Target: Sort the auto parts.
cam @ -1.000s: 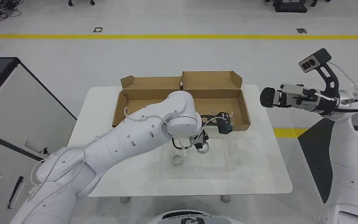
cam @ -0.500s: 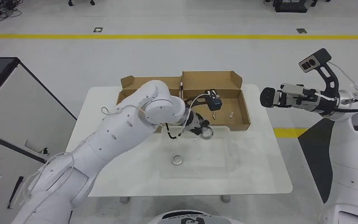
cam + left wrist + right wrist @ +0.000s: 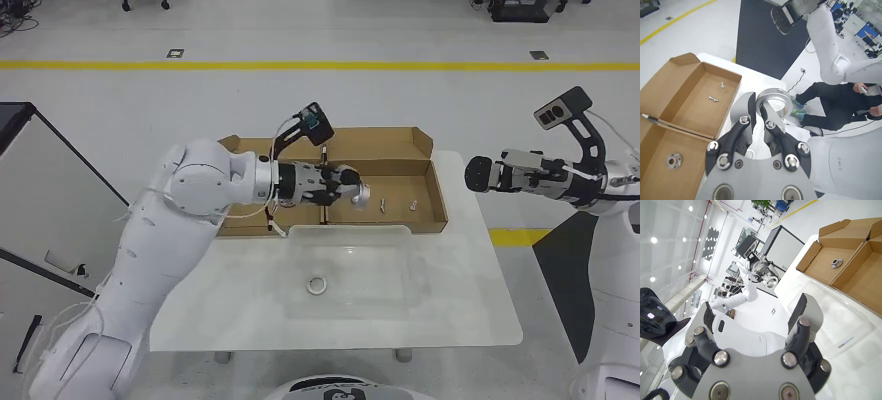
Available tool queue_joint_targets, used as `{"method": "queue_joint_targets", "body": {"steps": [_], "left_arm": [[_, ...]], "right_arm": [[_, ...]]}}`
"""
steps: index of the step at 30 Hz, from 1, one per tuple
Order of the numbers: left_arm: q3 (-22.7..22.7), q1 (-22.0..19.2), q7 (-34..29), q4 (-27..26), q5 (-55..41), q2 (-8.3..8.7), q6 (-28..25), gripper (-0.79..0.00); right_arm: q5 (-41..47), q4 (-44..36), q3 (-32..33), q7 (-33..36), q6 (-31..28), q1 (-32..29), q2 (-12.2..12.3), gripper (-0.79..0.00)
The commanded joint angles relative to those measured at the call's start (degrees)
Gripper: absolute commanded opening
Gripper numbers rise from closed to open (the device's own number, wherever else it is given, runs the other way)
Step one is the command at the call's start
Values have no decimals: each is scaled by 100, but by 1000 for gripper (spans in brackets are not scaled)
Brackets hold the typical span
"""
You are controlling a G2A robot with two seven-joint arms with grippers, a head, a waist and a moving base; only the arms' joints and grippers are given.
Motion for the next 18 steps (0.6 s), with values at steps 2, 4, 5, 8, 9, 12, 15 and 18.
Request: {"method": "queue_joint_targets", "body": {"steps": [2, 4, 5, 8, 9, 12, 15, 18], "left_arm": [[-51, 16, 361, 20, -400, -10, -208, -785], [-61, -41, 591, -10, -500, -24, -274, -785], [-53, -65, 729, -10, -619, -37, -319, -785], [-17, -190, 1016, 8, -1070, -75, -533, -785], [3, -247, 1021, 33, -1194, -84, -622, -785], [53, -388, 1065, 144, -1774, -114, -920, -785], [29, -495, 1152, 228, -1977, -127, -1141, -785], [49, -497, 1297, 212, -2391, -149, -1466, -785]], "right_arm": [[0, 0, 0, 0, 0, 0, 0, 0], [0, 0, 0, 0, 0, 0, 0, 0], [0, 0, 0, 0, 0, 0, 0, 0], [0, 0, 0, 0, 0, 0, 0, 0], [0, 0, 0, 0, 0, 0, 0, 0], [0, 0, 0, 0, 0, 0, 0, 0], [0, 0, 0, 0, 0, 0, 0, 0], [0, 0, 0, 0, 0, 0, 0, 0]]}}
